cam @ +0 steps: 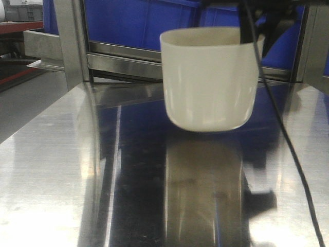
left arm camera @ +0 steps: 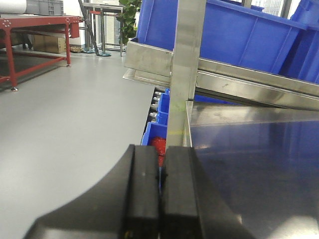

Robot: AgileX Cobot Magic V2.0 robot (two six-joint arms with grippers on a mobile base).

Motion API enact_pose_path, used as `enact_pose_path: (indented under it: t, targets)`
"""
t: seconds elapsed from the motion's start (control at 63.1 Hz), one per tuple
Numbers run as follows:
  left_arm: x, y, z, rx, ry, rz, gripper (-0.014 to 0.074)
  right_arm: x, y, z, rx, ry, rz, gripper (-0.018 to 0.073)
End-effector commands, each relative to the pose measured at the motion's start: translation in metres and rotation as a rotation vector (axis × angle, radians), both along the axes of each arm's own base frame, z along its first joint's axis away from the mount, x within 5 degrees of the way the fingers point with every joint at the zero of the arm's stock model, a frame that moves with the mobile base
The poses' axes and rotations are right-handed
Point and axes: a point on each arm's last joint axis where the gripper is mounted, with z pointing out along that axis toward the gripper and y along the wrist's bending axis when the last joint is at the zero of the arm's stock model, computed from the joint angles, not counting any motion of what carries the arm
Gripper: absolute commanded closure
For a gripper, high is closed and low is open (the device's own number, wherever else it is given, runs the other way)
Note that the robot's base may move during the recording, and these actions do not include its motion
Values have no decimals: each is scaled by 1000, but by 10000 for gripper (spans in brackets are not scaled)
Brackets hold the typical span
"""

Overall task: Move white bin to right shelf second layer
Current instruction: 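Lift the white bin off the table with the right gripper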

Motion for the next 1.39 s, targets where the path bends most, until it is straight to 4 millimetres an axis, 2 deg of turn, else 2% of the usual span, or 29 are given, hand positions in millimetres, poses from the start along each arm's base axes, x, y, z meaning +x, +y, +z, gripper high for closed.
enact_pose_path:
  t: [0.0, 0.095, 0.206, 0.301, 0.507, 0.65, 1.046, 1.22, 1.379]
  targets:
    - [-1, 1, -1, -11, -78, 5, 512, -10, -19, 43, 6, -145, 39, 507]
    - [-1, 1, -1, -11, -78, 5, 512, -14, -36, 51, 0, -149, 44, 507]
    - [-1, 1, -1, -11, -78, 5, 512, -21, -59, 52, 4, -161, 35, 507]
    - [-1, 1, -1, -11, -78, 5, 512, -31, -80, 41, 3, -166, 27, 507]
    - [-1, 1, -1, -11, -78, 5, 512, -66, -123, 19, 14, -242, 18, 507]
    - [-1, 1, -1, -11, -78, 5, 512, -91, -144, 11, 17, -311, -35, 507]
    - [-1, 1, -1, -11, -78, 5, 512, -159, -151, 3, 26, -417, -48, 507]
    - [-1, 1, -1, -11, -78, 5, 512, -179, -152, 10, 31, -480, -49, 507]
    - [-1, 1, -1, -11, -78, 5, 512, -189, -153, 16, 35, -525, -49, 507]
